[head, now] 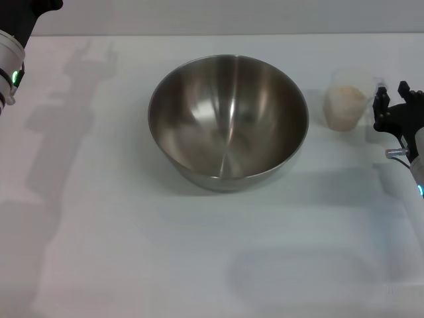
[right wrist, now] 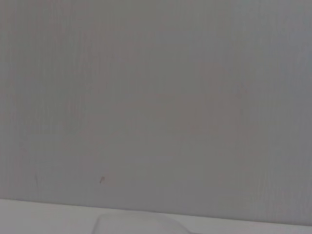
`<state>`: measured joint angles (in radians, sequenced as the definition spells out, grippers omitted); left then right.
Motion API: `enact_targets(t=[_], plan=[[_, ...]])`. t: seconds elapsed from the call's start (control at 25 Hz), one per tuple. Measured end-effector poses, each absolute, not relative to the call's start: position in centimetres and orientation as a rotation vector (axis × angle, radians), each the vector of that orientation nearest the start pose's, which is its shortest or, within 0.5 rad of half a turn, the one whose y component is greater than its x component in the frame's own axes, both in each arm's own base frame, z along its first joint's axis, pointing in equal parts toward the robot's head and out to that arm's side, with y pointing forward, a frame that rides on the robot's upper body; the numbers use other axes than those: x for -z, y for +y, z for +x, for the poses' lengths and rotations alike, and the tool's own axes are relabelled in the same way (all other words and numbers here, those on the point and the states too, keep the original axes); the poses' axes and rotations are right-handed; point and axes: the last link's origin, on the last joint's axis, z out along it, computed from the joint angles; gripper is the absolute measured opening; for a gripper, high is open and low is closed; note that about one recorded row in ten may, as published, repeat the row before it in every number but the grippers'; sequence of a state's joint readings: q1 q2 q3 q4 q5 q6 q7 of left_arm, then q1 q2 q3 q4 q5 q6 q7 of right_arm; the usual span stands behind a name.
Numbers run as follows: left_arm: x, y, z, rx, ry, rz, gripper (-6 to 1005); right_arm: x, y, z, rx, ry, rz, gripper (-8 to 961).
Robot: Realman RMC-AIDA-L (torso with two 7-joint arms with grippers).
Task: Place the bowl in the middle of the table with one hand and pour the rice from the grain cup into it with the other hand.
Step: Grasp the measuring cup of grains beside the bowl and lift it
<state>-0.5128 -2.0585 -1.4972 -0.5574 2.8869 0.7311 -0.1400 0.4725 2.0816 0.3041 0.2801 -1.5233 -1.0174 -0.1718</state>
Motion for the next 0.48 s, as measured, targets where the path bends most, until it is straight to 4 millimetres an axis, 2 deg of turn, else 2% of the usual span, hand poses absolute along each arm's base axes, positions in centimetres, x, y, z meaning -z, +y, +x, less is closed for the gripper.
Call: enact_targets(t=[0.4,0.48], plan=[[-2.40,42.17,-24.84,0.757,-0.472,-1.599,450,5.01,32.82,33.61,-0.436,0.638,-1.604,24],[-2.42,42.13,-24.87,0.758,-0.472,-1.598,450,5.07,32.82,33.56,-0.437,0.635,-1.609,20]])
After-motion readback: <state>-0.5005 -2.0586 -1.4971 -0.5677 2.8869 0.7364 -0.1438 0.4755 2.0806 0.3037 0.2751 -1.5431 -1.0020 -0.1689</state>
